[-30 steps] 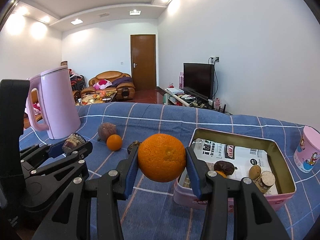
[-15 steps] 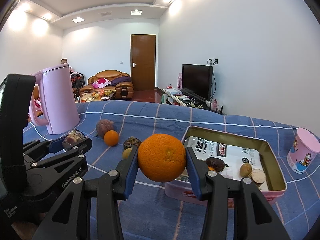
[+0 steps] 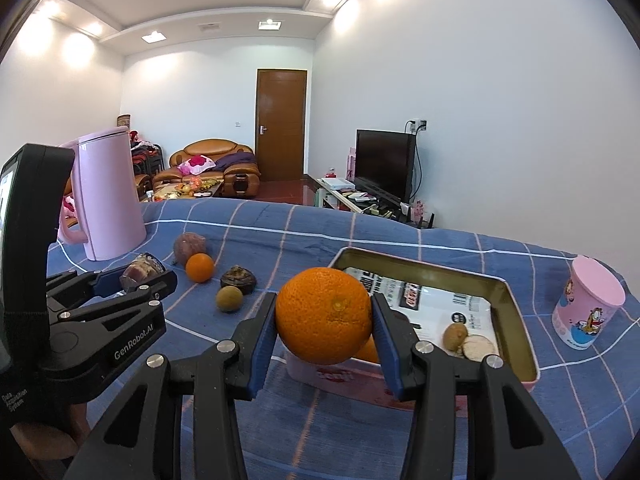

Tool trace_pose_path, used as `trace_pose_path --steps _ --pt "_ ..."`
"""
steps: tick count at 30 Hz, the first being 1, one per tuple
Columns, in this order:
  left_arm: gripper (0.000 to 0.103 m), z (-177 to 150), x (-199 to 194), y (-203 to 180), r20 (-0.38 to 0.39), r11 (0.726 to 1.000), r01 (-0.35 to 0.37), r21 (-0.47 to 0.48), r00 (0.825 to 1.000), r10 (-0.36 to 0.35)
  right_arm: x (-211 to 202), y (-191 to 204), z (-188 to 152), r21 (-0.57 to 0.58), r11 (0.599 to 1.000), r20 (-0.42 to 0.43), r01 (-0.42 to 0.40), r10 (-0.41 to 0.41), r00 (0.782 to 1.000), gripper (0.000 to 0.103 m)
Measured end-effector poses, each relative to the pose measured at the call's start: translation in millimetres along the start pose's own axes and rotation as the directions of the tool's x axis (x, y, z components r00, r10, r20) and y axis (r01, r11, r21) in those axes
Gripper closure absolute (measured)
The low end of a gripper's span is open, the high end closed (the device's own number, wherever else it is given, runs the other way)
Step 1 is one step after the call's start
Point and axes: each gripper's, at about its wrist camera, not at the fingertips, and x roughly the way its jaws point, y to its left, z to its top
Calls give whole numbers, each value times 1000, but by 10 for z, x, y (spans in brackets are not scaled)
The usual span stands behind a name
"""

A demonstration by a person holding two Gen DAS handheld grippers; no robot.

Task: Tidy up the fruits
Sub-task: 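Lift the layered cake with the left tool while the right tool lifts the orange, then carry the layered cake in the left tool while the right tool carries the orange over the tin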

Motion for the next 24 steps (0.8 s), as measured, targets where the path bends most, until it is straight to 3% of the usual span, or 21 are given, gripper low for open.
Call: trace_pose_path --steps 24 --pt "67 -21 -31 -654 -9 994 84 74 996 -84 -119 -741 -54 27 993 -2 117 -117 993 55"
